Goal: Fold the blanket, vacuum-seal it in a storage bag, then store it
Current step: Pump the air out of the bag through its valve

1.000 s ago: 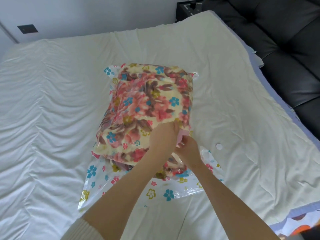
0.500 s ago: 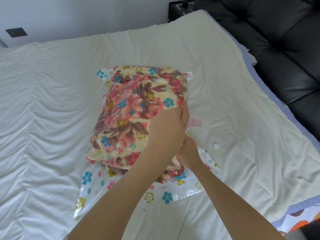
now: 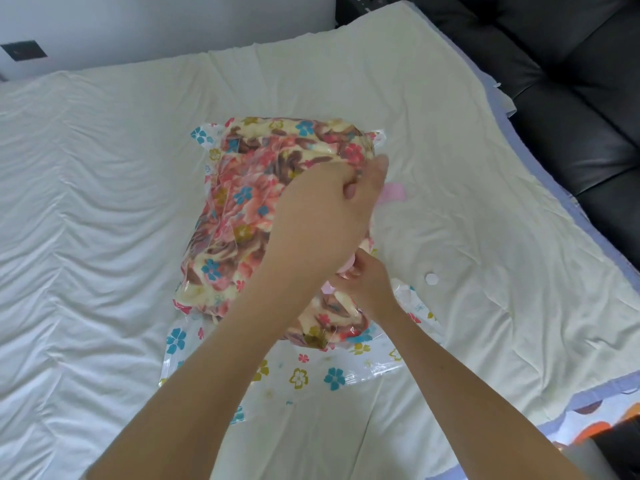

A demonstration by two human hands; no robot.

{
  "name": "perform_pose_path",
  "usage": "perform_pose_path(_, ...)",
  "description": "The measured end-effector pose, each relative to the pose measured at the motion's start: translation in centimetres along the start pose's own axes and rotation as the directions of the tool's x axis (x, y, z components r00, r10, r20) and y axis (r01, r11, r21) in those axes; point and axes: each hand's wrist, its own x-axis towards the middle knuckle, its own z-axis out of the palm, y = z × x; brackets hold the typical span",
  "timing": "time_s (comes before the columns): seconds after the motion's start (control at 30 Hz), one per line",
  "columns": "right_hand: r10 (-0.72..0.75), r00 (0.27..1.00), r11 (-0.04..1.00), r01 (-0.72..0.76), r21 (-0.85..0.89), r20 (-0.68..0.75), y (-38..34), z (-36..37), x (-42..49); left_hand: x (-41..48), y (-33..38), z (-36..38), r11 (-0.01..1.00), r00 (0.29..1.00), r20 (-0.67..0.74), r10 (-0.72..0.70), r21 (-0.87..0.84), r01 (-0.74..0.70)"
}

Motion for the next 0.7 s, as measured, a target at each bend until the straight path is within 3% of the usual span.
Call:
perform_pose_path(0.07, -0.021, 1.000, 1.000, 0.021, -0.019, -0.019, 0.0, -0.2, -0.1, -1.1, -2.6, 1.0, 1.000, 0.995, 0.101, -0.024, 0.018, 0.022)
perform_pose_path(0.13, -0.022, 1.000, 0.996, 0.023, -0.081, 0.012, -0.4, 0.4, -0.5, -2.4, -6.8, 3.2, 0.964, 0.929, 0.284, -0.237, 0.189, 0.188)
perform_pose_path(0.2, -0.041, 0.999, 0.991, 0.043, -0.126, 0.017, -0.7, 0.6, -0.5, -2.3, -7.8, 3.8, 0.927, 0.891, 0.292, -0.346, 0.253, 0.277)
perform_pose_path(0.23, -0.036, 0.999, 0.993, 0.036, -0.112, -0.001, -0.8, 0.5, -0.2, -1.7, -6.9, 3.5, 0.935, 0.905, 0.281, -0.319, 0.252, 0.251)
perform_pose_path(0.3, -0.011, 1.000, 0.995, 0.009, -0.097, -0.016, -0.7, 0.1, 0.0, -1.0, -3.7, 1.8, 0.986, 0.966, 0.225, -0.126, 0.134, 0.097)
perform_pose_path(0.37, -0.002, 1.000, 0.996, 0.002, -0.089, 0.000, -0.3, -0.3, 0.1, -0.8, -0.9, -0.2, 0.996, 0.986, 0.149, 0.071, 0.033, -0.077)
perform_pose_path(0.4, -0.009, 1.000, 0.997, 0.008, -0.080, -0.012, -0.2, -0.3, -0.1, -0.9, -0.7, -0.6, 0.995, 0.984, 0.150, 0.096, 0.024, -0.100)
perform_pose_path(0.43, -0.012, 1.000, 0.998, 0.012, -0.064, -0.006, 0.0, -0.2, -0.4, -1.2, -1.7, -0.2, 0.993, 0.979, 0.179, 0.094, 0.058, -0.106)
perform_pose_path(0.5, -0.031, 0.999, 0.996, 0.032, -0.088, 0.008, -0.3, 0.3, -0.6, -1.6, -5.7, 2.1, 0.975, 0.932, 0.339, -0.128, 0.214, 0.056)
perform_pose_path(0.57, -0.024, 0.999, 0.996, 0.027, -0.090, 0.033, -0.5, 0.8, -0.6, -2.1, -8.8, 3.9, 0.929, 0.872, 0.367, -0.323, 0.300, 0.218)
perform_pose_path(0.63, -0.020, 1.000, 0.992, 0.023, -0.121, 0.024, -0.9, 0.4, -0.2, -1.7, -8.5, 4.3, 0.939, 0.896, 0.317, -0.310, 0.252, 0.236)
perform_pose_path(0.7, -0.007, 1.000, 0.992, 0.008, -0.128, 0.009, -1.3, -0.1, -0.1, -1.1, -5.2, 2.9, 0.984, 0.959, 0.243, -0.149, 0.134, 0.119)
